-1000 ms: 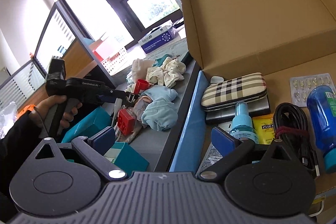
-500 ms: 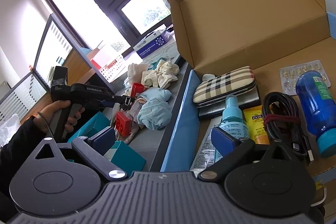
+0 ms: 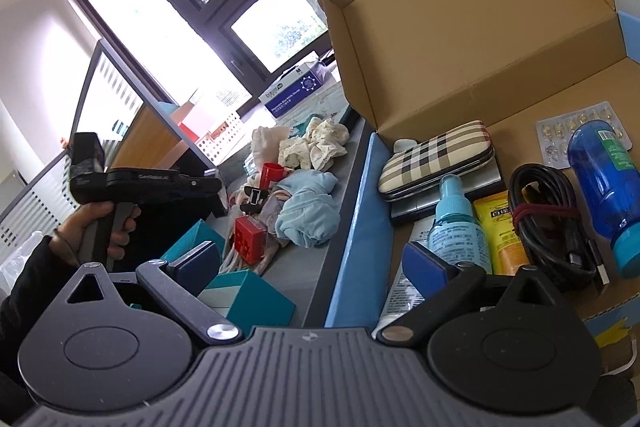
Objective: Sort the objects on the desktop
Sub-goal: 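Carry the tape roll with the left gripper over the teal box tray and release, then withdraw the open left gripper from the teal box tray, then reach the right gripper into the pile and grasp the red plug adapter, then lift the red plug adapter and carry it into the open teal box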
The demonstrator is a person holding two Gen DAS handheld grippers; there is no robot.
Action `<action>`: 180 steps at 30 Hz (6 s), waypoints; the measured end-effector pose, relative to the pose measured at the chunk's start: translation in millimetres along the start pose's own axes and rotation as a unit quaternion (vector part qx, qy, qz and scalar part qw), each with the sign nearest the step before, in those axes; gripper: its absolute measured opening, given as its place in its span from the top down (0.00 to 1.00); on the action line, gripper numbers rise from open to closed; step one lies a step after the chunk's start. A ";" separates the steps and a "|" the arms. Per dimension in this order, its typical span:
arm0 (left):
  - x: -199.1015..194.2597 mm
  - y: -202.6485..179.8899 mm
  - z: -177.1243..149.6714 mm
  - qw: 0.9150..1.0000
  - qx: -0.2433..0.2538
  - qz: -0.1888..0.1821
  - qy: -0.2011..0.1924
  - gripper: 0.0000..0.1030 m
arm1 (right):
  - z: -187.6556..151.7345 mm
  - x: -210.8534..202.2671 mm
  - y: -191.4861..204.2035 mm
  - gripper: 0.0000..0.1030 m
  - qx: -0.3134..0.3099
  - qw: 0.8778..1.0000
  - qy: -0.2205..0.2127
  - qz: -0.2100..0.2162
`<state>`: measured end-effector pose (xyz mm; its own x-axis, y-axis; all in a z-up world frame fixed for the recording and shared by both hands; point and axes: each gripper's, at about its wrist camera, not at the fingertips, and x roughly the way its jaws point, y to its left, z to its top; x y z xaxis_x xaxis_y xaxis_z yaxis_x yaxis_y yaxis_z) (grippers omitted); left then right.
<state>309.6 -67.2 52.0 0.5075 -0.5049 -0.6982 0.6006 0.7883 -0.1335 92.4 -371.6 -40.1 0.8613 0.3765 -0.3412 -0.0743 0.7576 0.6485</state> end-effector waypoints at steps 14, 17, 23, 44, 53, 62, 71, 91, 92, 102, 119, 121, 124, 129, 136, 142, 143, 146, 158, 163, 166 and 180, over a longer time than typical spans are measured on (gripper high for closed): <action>-74.4 -75.4 -41.9 0.992 0.107 -0.062 0.009 0.79 | -5.2 -1.7 20.1 0.03 -0.007 1.000 0.006 0.020; -75.6 -87.4 -56.8 0.989 0.122 -0.076 0.036 0.79 | -7.1 -3.5 23.9 0.03 -0.008 1.000 0.008 0.025; -66.5 -96.0 -73.4 0.983 0.139 -0.088 0.078 0.79 | -10.6 -11.1 30.8 0.03 -0.012 0.999 0.008 0.029; -26.4 -101.1 -89.5 0.960 0.194 -0.072 0.189 0.78 | -12.0 -30.6 31.0 0.03 -0.011 1.000 -0.007 0.020; -30.1 -98.4 -88.1 0.962 0.188 -0.068 0.188 0.72 | -10.0 -32.2 31.8 0.03 -0.017 1.000 -0.008 0.021; -45.8 -98.2 -75.1 0.970 0.170 -0.083 0.150 0.54 | -9.3 -28.2 38.2 0.04 -0.033 0.999 0.001 0.027; 5.6 -105.0 -68.7 0.973 0.088 -0.135 0.168 0.65 | -12.7 -26.5 40.9 0.12 -0.031 0.999 0.011 0.036; 2.3 -75.2 -81.2 0.974 0.065 -0.113 0.186 0.71 | -11.8 -26.3 37.0 0.12 -0.027 0.999 0.008 0.036; -1.5 -74.7 -80.5 0.975 0.062 -0.122 0.177 0.69 | -11.7 -26.5 37.7 0.12 -0.028 0.999 0.007 0.036; -46.9 -59.2 -66.4 0.993 0.032 -0.113 0.017 0.15 | -11.6 -26.1 39.6 0.12 -0.025 0.999 0.014 0.033; -95.6 -92.9 -128.3 0.941 0.087 0.150 -0.289 0.00 | 10.2 12.1 76.7 0.36 -0.081 0.995 0.052 0.013; -97.5 -97.7 -137.8 0.938 0.096 0.151 -0.297 0.00 | 15.9 24.5 84.6 0.36 -0.077 0.995 0.060 0.014; -103.1 -100.0 -151.4 0.933 0.098 0.157 -0.308 0.00 | 26.1 44.9 96.2 0.35 -0.055 0.996 0.074 0.011; -115.1 -85.8 -168.0 0.941 0.065 0.130 -0.305 0.00 | 33.7 84.6 106.6 0.38 0.007 0.995 0.093 -0.022; -125.0 -56.3 -184.8 0.945 0.037 0.098 -0.311 0.00 | 16.4 131.2 104.6 0.44 0.094 0.986 0.102 -0.089; -125.2 -38.9 -196.4 0.944 0.025 0.088 -0.318 0.00 | 6.2 146.7 109.5 0.49 0.111 0.980 0.069 -0.148; -124.6 -36.1 -198.2 0.944 0.023 0.086 -0.316 0.00 | 4.9 149.3 110.9 0.54 0.107 0.980 0.069 -0.154; -123.2 -28.2 -203.7 0.948 0.013 0.078 -0.309 0.00 | 1.3 153.6 115.3 0.62 0.091 0.979 0.063 -0.172; -128.2 -12.5 -216.6 0.947 -0.018 0.074 -0.311 0.00 | 4.9 113.8 143.9 0.64 0.060 0.990 0.038 -0.123; -128.9 -12.9 -223.4 0.949 -0.027 0.077 -0.305 0.00 | -9.0 104.6 173.3 0.64 0.005 0.991 0.114 -0.067; -131.4 -13.3 -227.7 0.949 -0.031 0.082 -0.303 0.00 | -23.3 107.6 189.2 0.63 -0.061 0.986 0.138 -0.076; -137.9 -12.4 -231.3 0.950 -0.039 0.093 -0.294 0.00 | -40.8 124.6 195.3 0.52 -0.144 0.958 0.221 -0.115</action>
<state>89.2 74.0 -12.8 0.8718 -0.4458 -0.2032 0.4312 0.8950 -0.1140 164.7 -155.0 16.2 0.5795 0.3226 -0.7484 -0.0985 0.9393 0.3286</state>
